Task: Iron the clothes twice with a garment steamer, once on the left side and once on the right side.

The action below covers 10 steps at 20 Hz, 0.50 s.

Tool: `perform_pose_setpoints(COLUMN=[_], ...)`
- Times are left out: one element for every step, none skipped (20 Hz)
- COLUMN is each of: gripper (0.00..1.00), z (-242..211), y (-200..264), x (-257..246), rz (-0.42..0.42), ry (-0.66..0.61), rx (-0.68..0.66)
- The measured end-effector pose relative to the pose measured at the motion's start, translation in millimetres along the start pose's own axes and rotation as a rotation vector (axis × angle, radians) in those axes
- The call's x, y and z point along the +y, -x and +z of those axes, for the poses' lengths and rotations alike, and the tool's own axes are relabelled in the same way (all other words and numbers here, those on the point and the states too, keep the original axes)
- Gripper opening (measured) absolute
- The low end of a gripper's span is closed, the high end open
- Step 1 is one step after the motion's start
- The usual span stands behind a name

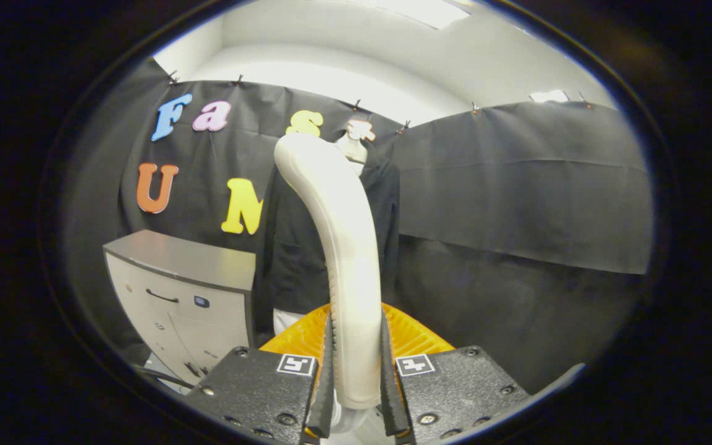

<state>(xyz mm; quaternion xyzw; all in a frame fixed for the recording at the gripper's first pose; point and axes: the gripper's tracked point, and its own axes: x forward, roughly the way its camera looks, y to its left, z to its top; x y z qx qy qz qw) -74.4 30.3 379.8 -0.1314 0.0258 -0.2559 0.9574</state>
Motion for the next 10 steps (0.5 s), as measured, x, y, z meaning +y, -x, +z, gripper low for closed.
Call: perform_pose_setpoints(gripper=[0.35,0.35,0.35,0.35,0.35,0.35,0.35,0.35,0.35,0.35], z=[4,12,20,29,35,39,45,52,52,52], y=[5,10,13,15,16,22,25,25,25,23], x=[1,1,1,-2,-3,-7,-11,-16,-20,-23], rz=[0.017,0.033,0.044,0.055,0.065,0.075,0.083,0.085,0.089,0.096], ry=[-0.01,-0.018,-0.026,-0.035,-0.042,-0.05,-0.06,-0.066,-0.071,-0.075], rx=[-0.014,-0.029,-0.046,-0.063,-0.076,-0.09,-0.106,-0.118,-0.124,-0.123])
